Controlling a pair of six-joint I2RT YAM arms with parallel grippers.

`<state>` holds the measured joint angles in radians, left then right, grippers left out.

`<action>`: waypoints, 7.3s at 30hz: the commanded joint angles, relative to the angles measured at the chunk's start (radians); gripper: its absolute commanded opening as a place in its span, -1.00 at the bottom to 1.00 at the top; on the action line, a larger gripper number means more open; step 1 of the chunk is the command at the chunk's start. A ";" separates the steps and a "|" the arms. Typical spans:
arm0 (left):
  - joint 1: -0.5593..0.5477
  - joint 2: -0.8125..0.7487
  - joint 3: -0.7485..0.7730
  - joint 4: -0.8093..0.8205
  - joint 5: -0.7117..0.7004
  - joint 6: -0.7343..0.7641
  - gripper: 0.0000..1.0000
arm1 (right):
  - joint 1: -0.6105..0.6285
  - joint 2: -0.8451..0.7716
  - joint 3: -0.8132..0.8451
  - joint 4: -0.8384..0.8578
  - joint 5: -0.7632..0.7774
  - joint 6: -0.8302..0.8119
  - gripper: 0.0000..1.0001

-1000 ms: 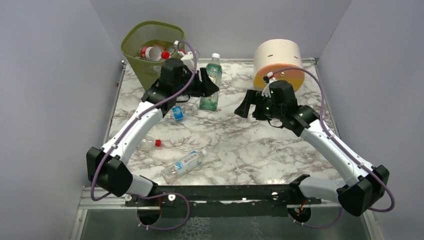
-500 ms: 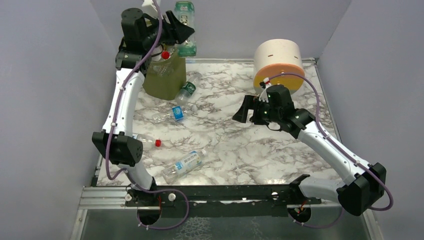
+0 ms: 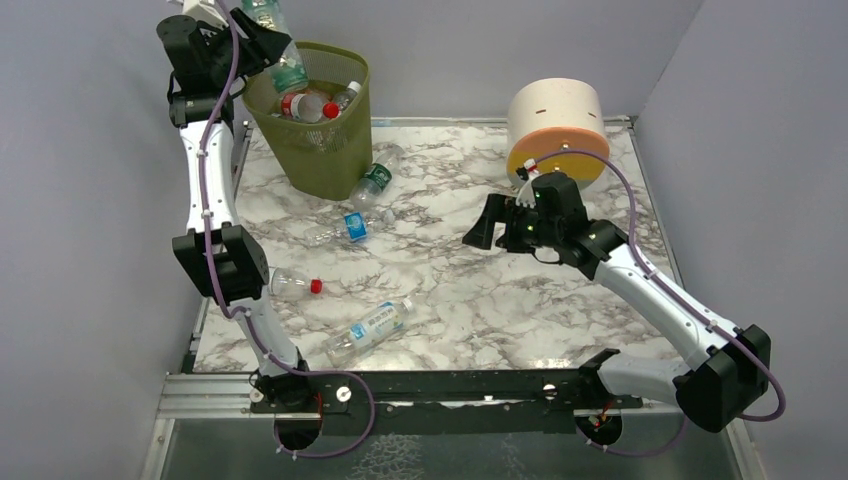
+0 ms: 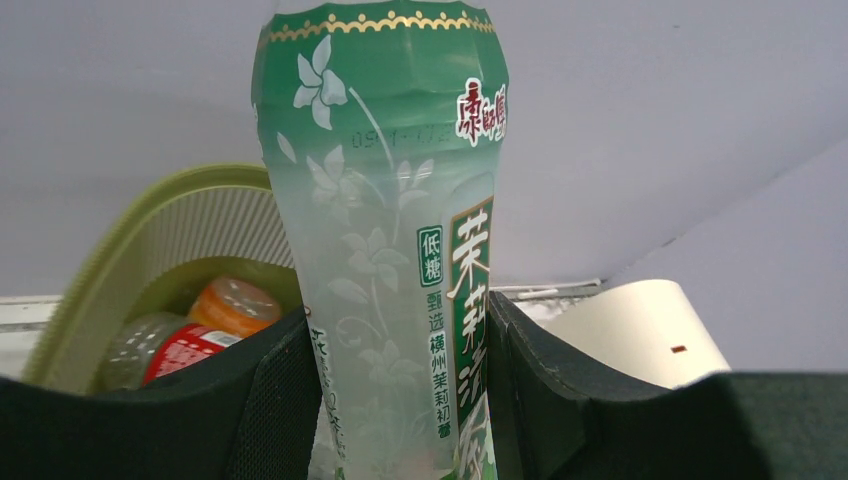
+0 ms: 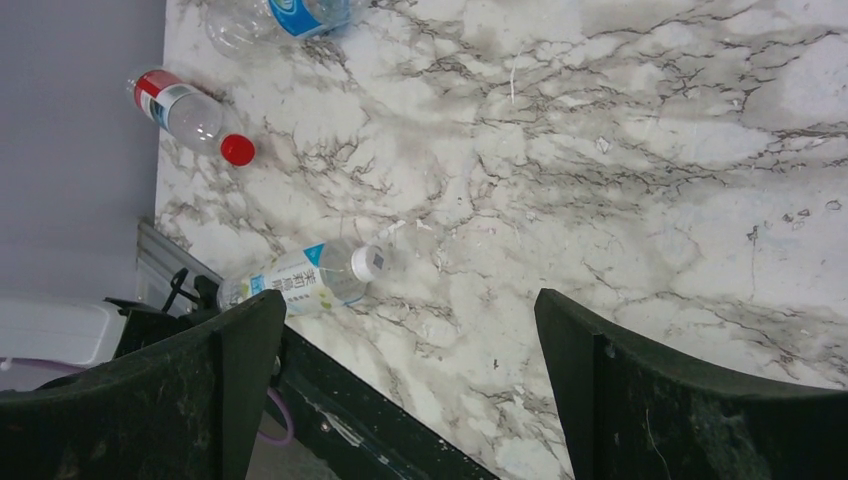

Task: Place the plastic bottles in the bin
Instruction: Place the plastic bottle in the trash bin, then pick up the plastic bottle at the center of the board.

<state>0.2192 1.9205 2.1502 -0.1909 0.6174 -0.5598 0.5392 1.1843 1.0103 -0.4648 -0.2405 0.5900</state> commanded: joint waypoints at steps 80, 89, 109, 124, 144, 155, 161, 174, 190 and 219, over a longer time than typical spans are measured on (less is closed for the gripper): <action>-0.172 -1.001 -1.128 -0.066 0.159 -0.051 0.98 | 0.353 0.290 -0.214 0.381 -0.087 0.563 0.96; -0.172 -1.081 -1.175 -0.127 0.186 -0.027 0.98 | 0.424 0.504 -0.044 0.393 -0.074 0.634 0.96; -0.171 -1.112 -1.194 -0.147 0.214 0.000 0.98 | 0.493 0.722 0.135 0.358 -0.092 0.692 0.98; -0.172 -1.117 -1.207 -0.148 0.223 0.006 0.98 | 0.493 0.836 0.214 0.330 -0.099 0.693 0.92; -0.172 -1.128 -1.202 -0.152 0.243 -0.008 0.98 | 0.431 0.740 0.224 0.299 0.001 0.603 0.13; -0.183 -1.103 -1.196 -0.185 0.305 0.031 0.98 | 0.298 0.522 0.151 0.200 0.082 0.425 0.11; -0.234 -1.078 -1.219 -0.176 0.259 0.036 0.98 | 0.221 0.369 0.115 0.113 0.121 0.291 0.11; -0.653 -0.930 -1.219 -0.088 -0.058 0.067 0.98 | 0.071 0.233 0.190 -0.043 0.010 0.032 0.11; -1.016 -0.810 -1.228 -0.031 -0.401 0.121 0.98 | 0.033 0.215 0.265 -0.089 -0.223 -0.055 0.12; -1.085 -0.804 -1.221 -0.085 -0.514 0.150 0.55 | 0.033 0.244 0.309 -0.054 -0.434 -0.024 0.13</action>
<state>-0.8581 1.1149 0.9325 -0.2771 0.1284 -0.4248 0.5739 1.4223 1.2911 -0.5652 -0.6010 0.5346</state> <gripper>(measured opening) 0.802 0.625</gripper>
